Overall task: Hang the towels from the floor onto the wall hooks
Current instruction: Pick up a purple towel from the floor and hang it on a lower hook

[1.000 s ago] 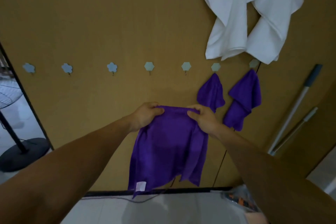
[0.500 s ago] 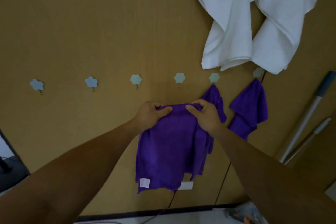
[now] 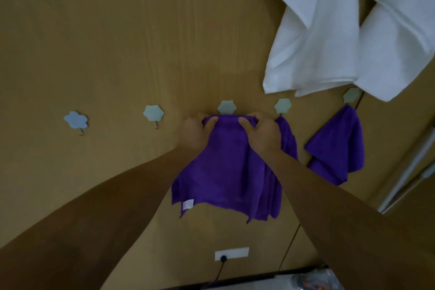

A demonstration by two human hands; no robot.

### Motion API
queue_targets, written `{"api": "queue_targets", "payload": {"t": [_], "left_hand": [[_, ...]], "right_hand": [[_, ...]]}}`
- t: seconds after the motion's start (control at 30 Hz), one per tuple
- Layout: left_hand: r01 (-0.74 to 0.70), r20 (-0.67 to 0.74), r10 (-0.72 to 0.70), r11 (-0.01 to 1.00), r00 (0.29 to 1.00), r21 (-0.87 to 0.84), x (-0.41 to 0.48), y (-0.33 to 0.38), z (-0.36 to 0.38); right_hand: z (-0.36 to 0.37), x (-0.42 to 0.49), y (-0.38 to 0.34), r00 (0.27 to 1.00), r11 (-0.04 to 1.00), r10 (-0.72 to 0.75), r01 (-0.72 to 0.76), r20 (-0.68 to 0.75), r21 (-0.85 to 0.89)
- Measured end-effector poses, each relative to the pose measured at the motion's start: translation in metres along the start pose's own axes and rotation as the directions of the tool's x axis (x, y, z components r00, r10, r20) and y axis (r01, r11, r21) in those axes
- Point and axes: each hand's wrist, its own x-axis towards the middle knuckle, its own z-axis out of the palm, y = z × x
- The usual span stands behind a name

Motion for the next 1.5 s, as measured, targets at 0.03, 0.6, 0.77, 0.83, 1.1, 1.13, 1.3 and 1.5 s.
{"api": "queue_targets", "payload": {"t": [0.03,0.6,0.77,0.83,1.1,1.13,1.3,1.5], "left_hand": [[0.009,-0.028,-0.009,1.000,1.000,0.012,0.005,-0.002,0.005],[0.425,-0.001,-0.433,0.886,0.901,-0.184,-0.003,-0.026,0.062],[0.606,0.157,-0.592,0.720,0.791,-0.338,0.001,-0.023,0.064],[0.601,0.185,-0.575,0.722,0.797,-0.343,0.001,-0.021,0.061],[0.021,-0.091,0.040,0.813,0.995,0.582,-0.024,-0.023,0.051],[-0.059,0.000,0.076,0.770,0.997,0.636,-0.025,-0.026,0.051],[-0.191,0.193,0.117,0.883,0.974,0.429,-0.041,-0.036,0.058],[-0.002,0.471,-0.109,0.973,0.876,0.230,-0.059,-0.054,0.061]], "right_hand": [[0.005,0.007,0.002,1.000,1.000,-0.001,0.001,-0.007,-0.004],[0.058,0.001,0.034,0.986,0.973,0.164,-0.166,0.028,0.159],[0.057,0.003,0.033,0.946,0.901,0.294,-0.322,0.138,0.291],[0.056,-0.002,0.029,0.954,0.925,0.282,-0.299,0.104,0.235],[0.051,-0.021,0.041,0.995,0.957,-0.098,0.103,0.029,-0.270],[0.052,-0.023,0.043,0.991,0.937,-0.124,0.133,0.049,-0.322],[0.055,-0.035,0.042,0.977,0.984,-0.101,0.126,0.188,-0.126],[0.053,-0.048,0.060,0.953,0.983,-0.067,0.113,0.297,-0.143]]}}
